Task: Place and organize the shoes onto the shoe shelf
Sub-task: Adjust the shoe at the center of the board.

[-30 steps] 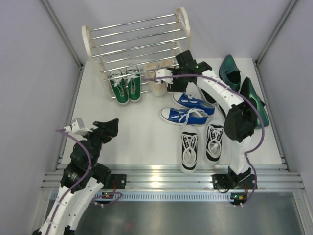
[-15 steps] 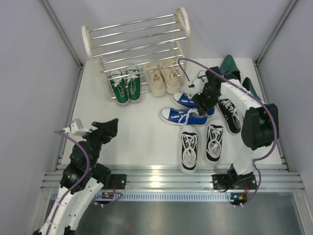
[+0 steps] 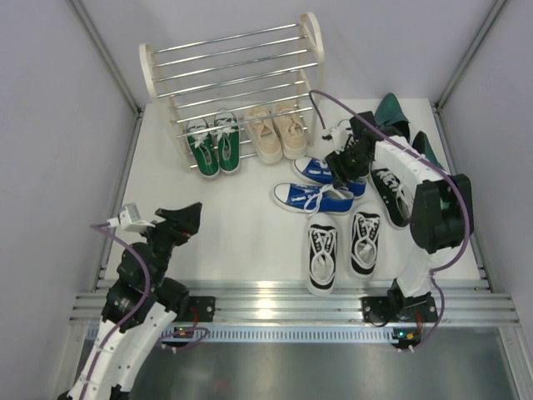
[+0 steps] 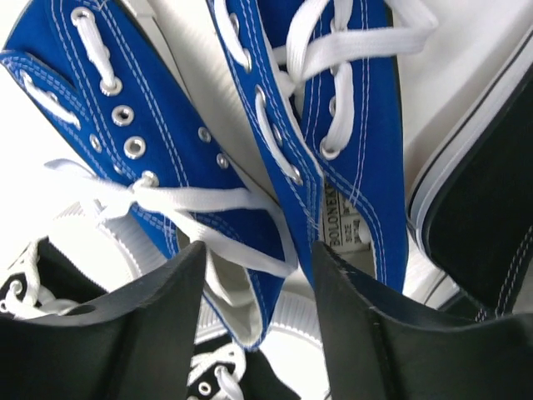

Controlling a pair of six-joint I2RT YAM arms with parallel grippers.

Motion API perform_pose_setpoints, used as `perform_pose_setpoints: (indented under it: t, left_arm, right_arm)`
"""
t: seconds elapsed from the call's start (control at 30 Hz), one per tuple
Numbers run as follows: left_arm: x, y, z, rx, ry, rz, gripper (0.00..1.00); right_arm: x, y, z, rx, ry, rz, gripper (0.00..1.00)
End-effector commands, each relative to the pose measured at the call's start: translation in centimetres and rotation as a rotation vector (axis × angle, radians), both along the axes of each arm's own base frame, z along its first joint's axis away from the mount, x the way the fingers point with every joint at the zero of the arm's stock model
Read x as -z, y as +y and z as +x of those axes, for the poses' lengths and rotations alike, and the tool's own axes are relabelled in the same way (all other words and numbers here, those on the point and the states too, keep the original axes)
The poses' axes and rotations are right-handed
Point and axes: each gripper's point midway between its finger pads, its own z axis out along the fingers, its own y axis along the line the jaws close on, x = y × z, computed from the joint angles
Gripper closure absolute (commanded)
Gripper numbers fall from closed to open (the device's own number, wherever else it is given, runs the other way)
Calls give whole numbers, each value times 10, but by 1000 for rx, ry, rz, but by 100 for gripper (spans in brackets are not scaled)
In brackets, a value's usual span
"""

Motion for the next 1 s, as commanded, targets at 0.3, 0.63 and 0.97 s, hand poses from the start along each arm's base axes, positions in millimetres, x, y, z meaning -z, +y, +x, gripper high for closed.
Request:
perform_pose_setpoints:
  t: [0.3,0.63,0.97]
  left_arm:
    - [-7,0,-2,2,-30,-22,11]
    - [-3,1,0,-7,-24,-25,11]
    - [-6,2,-2,-4,-32,-13,11]
  right_arm:
    - [19,-3,4,-20,21,-17,100]
    - [-29,-31,-25,-157,12,-65,100]
    - [-35,-43,-42,-170,6,-95,100]
